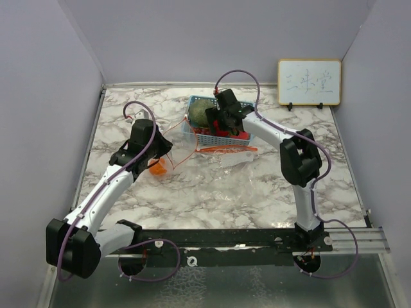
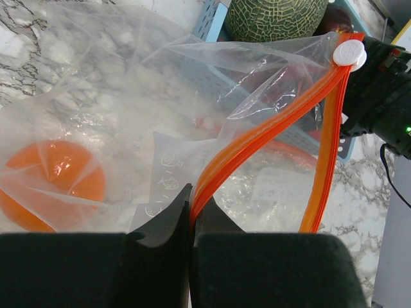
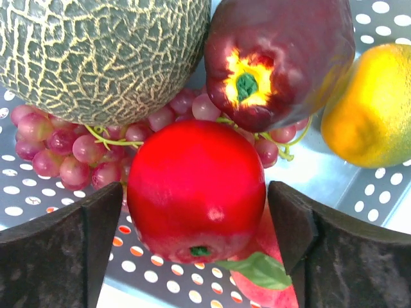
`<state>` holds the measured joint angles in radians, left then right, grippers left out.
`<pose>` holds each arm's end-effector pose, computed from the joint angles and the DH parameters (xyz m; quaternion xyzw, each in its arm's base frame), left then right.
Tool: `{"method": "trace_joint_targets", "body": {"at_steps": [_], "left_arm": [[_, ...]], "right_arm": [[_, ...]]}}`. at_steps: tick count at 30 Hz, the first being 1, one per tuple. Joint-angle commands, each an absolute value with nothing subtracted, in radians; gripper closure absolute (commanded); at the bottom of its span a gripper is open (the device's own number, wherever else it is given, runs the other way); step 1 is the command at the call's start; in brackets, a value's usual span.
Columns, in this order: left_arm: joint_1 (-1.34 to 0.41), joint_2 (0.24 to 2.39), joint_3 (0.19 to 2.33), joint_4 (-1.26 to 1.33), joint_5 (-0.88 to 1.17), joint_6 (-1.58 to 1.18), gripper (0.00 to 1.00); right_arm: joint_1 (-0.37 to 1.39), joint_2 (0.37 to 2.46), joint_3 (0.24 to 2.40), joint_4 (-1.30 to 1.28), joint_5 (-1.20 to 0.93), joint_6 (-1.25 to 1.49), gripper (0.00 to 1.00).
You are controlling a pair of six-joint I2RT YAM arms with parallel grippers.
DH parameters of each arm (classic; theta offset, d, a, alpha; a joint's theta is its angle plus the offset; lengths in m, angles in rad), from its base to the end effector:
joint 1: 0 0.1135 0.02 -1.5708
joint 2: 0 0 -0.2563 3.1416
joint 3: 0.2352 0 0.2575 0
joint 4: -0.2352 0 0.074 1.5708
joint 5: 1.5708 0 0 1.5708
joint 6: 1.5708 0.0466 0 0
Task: Place the food in the zip-top bag and seal the zipper
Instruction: Pick up the fake fruit from the bin.
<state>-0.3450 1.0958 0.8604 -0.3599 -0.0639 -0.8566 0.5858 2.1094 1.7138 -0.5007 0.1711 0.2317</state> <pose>0.2457 -0.0852 0.2738 -0.2379 0.8504 -0.2415 0.4023 0.4048 0.2591 0.1987 -0.1378 0.9305 0.0570 0.3346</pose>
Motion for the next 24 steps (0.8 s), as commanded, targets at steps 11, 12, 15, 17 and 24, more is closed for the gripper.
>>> {"method": "trace_joint_targets", "body": {"at_steps": [11,12,15,17,24], "left_arm": [[-0.342,1.1,0.893,-0.321,-0.033,-0.835,1.0],[-0.341,1.1,0.894,-0.32,-0.033,-0.834,1.0],[-0.341,1.099,0.891,-0.316,-0.035,-0.832,1.0],[-0.341,1.101,0.893,-0.315,-0.034,-0.829,1.0],[-0.341,1.109,0.896,-0.305,-0.03,-0.834,1.0]], "right_arm": [[0.578,1.968,1.718,-0.437,0.101,0.192,0.52],[0.578,1.927,1.713,-0.436,0.061,0.187,0.52],[0.578,1.799,1.68,-0.417,-0.112,0.187,0.52],[0.578,1.722,1.645,-0.389,-0.259,0.204,0.52],[0.606,1.618,1.523,-0.171,-0.76,0.363,0.52]]}}
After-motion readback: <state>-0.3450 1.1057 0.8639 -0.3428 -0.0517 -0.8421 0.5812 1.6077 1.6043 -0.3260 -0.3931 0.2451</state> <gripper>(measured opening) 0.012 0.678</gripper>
